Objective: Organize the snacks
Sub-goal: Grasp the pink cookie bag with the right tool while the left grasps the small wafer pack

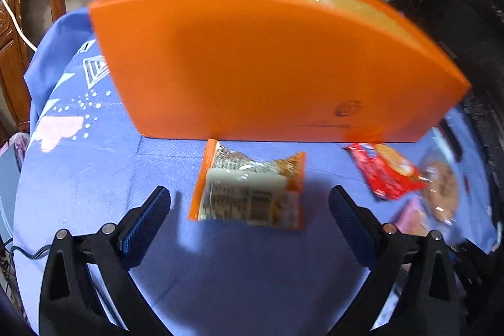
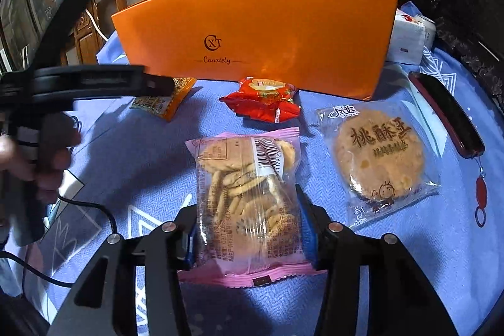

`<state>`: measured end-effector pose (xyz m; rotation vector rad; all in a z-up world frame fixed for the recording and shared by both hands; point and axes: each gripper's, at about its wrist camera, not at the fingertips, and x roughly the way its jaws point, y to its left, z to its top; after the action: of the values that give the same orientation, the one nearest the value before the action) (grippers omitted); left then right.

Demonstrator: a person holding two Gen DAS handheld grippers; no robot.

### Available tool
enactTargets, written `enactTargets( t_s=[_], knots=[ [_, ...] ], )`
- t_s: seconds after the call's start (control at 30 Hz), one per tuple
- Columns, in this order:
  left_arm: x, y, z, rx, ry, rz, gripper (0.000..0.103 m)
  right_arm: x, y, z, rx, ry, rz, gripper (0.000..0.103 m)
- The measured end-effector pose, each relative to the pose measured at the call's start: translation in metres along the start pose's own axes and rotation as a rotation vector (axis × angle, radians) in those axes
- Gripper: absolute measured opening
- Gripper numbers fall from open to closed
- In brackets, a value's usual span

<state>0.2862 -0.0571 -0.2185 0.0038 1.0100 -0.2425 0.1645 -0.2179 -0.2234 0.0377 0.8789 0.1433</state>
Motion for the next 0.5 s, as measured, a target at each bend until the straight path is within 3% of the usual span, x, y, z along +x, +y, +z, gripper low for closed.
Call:
enactTargets(
  t_s=[0.07, 0.3, 0.4, 0.47, 0.5],
  knots=[
    [0.014, 0.002, 0.002, -0.014, 0.026, 0.014, 0.099, 0.0, 0.0, 0.0, 0.002, 0.0, 0.004, 0.051],
    [0.023, -0.008, -0.004, 0.071, -0.038, 0.097, 0.099, 0.0, -0.003, 0.002, 0.008, 0.0, 0.013, 0.052],
    [0.023, -0.007, -0.004, 0.063, -0.042, 0.092, 0.097, 0.001, -0.003, 0.002, 0.007, 0.0, 0.013, 0.052],
    [0.023, -0.007, -0.003, 0.07, -0.047, 0.096, 0.091, 0.0, -0.003, 0.002, 0.008, 0.0, 0.013, 0.052],
    [0.021, -0.008, -0.003, 0.076, -0.053, 0.094, 0.082, 0.0, -0.003, 0.002, 0.008, 0.0, 0.013, 0.052]
  ],
)
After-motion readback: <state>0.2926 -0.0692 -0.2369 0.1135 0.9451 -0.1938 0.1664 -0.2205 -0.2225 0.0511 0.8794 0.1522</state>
